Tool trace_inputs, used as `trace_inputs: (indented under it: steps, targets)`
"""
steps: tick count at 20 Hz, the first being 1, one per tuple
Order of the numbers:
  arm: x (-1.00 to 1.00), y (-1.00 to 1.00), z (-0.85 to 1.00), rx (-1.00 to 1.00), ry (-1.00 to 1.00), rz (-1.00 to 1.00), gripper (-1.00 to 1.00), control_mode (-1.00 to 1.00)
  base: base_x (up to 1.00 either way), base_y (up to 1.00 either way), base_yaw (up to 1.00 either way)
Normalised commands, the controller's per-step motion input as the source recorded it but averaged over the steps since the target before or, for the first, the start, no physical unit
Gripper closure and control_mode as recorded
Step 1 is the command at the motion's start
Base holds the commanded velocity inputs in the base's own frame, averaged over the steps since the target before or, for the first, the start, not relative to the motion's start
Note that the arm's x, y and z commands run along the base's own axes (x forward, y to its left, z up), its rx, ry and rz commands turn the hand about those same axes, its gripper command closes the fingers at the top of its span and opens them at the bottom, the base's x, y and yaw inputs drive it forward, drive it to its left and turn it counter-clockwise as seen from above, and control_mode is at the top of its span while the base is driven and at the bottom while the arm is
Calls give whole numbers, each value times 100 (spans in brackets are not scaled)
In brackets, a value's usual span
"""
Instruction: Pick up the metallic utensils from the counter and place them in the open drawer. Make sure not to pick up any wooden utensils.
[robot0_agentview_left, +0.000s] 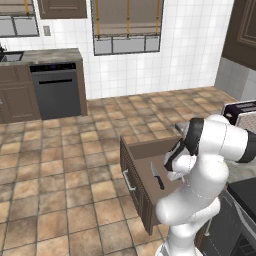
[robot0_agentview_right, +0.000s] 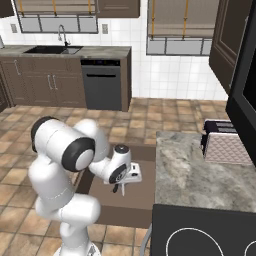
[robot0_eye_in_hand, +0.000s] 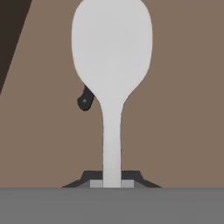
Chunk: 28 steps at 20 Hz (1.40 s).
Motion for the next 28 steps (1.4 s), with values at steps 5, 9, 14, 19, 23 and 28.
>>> trace_inputs:
  steps: [5,9,14,19,23,28]
  targets:
    - [45,0,-27,0,0,1,100,-100,0,0,0]
    - [60,0,0,0,0,1,100,-100,0,0,0]
    - [27,-15,-7,0,0,1,100,-100,0,0,0]
    - [0,-17,-24,0,0,0,100,-100,0,0,0]
    - [0,-2,-12,0,0,0,100,-100,0,0,0]
    - [0,0,0,0,0,0,100,-100,0,0,0]
